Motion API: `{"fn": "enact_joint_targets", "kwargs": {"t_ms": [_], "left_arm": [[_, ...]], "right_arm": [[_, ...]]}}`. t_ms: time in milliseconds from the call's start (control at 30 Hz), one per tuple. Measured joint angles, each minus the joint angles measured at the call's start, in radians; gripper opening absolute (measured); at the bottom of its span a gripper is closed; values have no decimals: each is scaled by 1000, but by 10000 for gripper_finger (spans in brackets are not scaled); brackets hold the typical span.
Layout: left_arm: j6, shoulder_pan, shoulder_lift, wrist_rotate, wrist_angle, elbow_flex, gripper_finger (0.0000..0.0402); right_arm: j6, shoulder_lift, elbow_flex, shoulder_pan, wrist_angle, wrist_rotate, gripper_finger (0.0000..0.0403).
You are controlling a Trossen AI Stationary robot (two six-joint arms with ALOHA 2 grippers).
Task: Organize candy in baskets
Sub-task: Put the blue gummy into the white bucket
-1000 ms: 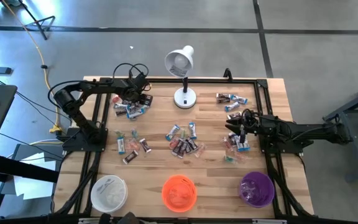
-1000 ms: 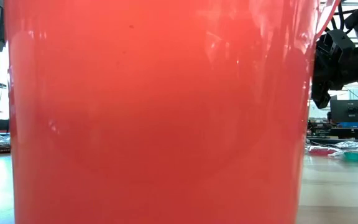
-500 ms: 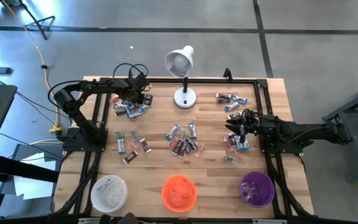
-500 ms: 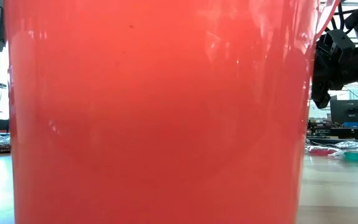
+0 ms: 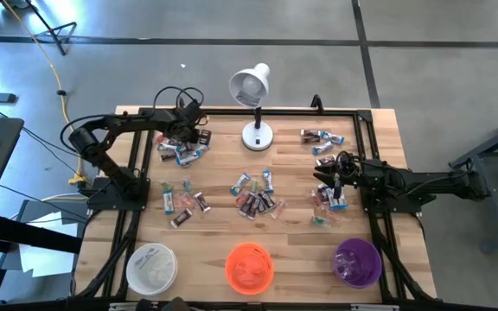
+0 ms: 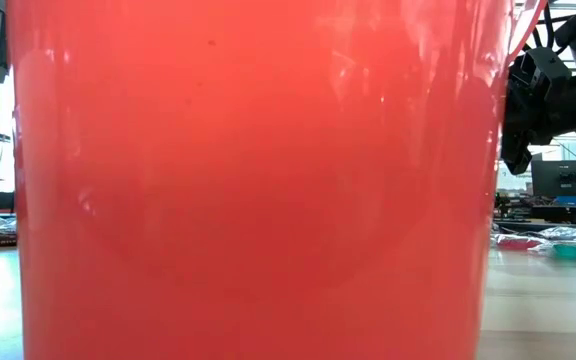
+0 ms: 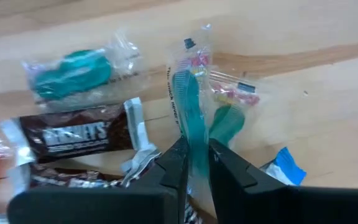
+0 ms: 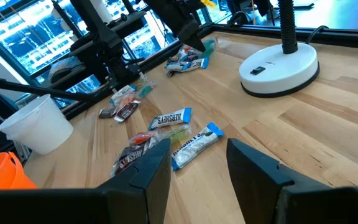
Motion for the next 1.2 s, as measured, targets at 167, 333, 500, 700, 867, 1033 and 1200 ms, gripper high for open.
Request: {"fn": "enact_joint_targets", "kwargs": {"t_ms": [167,333,500,700,867,1033,1200], "left_arm": [[0,-1,-21,-1,-14,0,41],[0,-8,-23,-1,-28,0,38],[0,-14,-27,1,-29,2,26],[25,-31,-88,2,-70,2,19],[26,-61,-163,12,-153,2,19],[50,-117,-247,71,-244,2,19],[62,-207,-330,84,-312,3,19]], "right_arm": [[0,0,0,0,0,0,152],[0,0,0,0,0,0,152],[0,0,0,0,0,0,152],[0,0,0,0,0,0,152],[0,0,0,0,0,0,152],[0,0,0,0,0,0,152],[0,0,0,0,0,0,152]]}}
